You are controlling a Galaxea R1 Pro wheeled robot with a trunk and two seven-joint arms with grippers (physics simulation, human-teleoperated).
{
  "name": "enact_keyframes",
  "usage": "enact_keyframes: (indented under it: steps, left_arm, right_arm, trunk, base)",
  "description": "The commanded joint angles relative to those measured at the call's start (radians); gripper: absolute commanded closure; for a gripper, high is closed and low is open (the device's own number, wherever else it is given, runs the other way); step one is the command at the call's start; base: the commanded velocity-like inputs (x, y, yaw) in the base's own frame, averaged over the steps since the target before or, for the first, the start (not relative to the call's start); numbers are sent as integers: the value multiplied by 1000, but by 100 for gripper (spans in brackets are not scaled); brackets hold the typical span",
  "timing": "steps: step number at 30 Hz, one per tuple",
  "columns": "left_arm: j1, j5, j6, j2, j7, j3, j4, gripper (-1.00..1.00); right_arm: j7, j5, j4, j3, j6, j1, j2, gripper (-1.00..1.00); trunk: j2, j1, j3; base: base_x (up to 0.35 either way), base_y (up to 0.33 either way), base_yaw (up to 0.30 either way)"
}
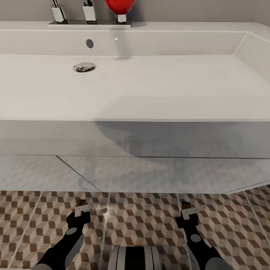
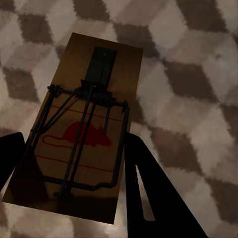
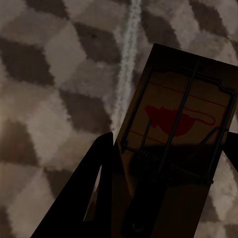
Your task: Take the four mousetraps from the cabinet in the bathroom and place them on the bathroom floor. Make sure all four end up on the same floor surface, and ensure that at least two of them are either under or directly next to the same bathroom sink.
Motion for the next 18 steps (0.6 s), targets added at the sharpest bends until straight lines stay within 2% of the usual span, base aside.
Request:
enact_keyframes:
  steps: [1,7,14,18]
  left_arm:
    - [-1,10,-5,2,7,-8,0,100]
    - [-1,9,-4,2,4,-6,0,100]
    - [-1,9,-5,3,5,-7,0,100]
    - [-1,9,-7,2,7,-6,0,100]
  right_arm:
    - [0,9,1,-7,-4,-1,1,100]
    - [0,9,1,-7,-4,-1,1,100]
    - [0,9,1,-7,-4,-1,1,100]
    - [0,9,1,-7,-3,-1,1,100]
  trunk:
    - [0,0,-1]
    - [0,0,-1]
    - [0,0,-1]
    - [0,0,-1]
  base:
    - [0,0,0]
    - [18,1,0]
    - [218,69,0]
    - [96,26,0]
